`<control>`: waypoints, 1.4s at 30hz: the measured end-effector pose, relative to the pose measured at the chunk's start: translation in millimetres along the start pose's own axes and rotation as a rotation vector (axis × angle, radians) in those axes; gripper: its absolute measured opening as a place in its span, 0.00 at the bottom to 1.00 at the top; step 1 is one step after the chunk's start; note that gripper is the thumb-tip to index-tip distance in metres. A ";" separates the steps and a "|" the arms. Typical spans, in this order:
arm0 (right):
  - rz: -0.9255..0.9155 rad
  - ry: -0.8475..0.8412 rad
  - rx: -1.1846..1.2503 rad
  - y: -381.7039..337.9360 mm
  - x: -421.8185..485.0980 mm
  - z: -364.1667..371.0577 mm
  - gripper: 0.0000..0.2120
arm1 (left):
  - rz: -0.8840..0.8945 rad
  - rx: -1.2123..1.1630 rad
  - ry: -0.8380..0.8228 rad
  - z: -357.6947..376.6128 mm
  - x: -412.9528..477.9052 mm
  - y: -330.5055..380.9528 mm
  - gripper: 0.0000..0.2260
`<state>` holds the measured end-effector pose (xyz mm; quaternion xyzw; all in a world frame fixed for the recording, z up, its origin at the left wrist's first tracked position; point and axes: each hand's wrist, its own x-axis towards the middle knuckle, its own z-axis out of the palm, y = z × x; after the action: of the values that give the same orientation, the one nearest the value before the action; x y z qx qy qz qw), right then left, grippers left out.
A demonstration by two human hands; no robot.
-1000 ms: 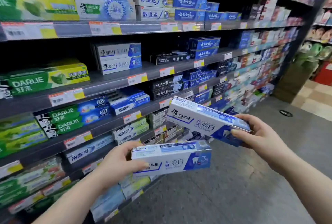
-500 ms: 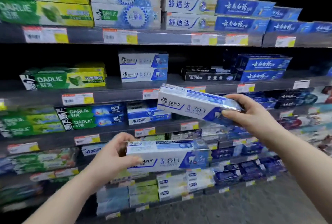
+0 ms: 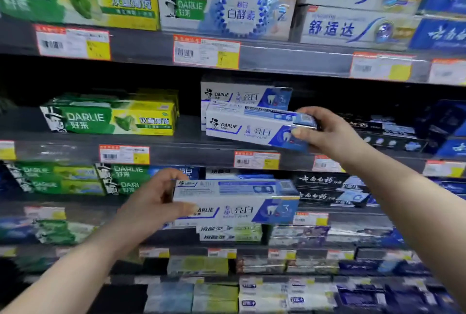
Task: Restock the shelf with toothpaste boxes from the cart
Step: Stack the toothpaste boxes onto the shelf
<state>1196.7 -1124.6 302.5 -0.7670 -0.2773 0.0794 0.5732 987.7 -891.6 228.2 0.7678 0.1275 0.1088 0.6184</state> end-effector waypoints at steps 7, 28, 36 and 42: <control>0.053 -0.081 0.023 18.4 44.9 8.6 0.19 | 0.017 -0.078 0.021 -1.2 30.4 -1.3 0.26; -0.015 0.043 -0.356 54.7 68.5 0.2 0.14 | 0.037 -0.094 0.069 11.5 48.3 -7.7 0.28; -0.072 0.074 -0.228 48.7 65.3 -9.8 0.11 | 0.142 -0.153 0.080 2.8 57.0 18.1 0.26; -0.081 0.100 -0.202 39.1 61.9 -26.9 0.08 | 0.248 -0.122 0.114 -4.1 96.5 63.9 0.20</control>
<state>1273.2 -1122.5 287.4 -0.8120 -0.2854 -0.0106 0.5089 1081.3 -868.8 292.4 0.7311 0.0597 0.2354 0.6375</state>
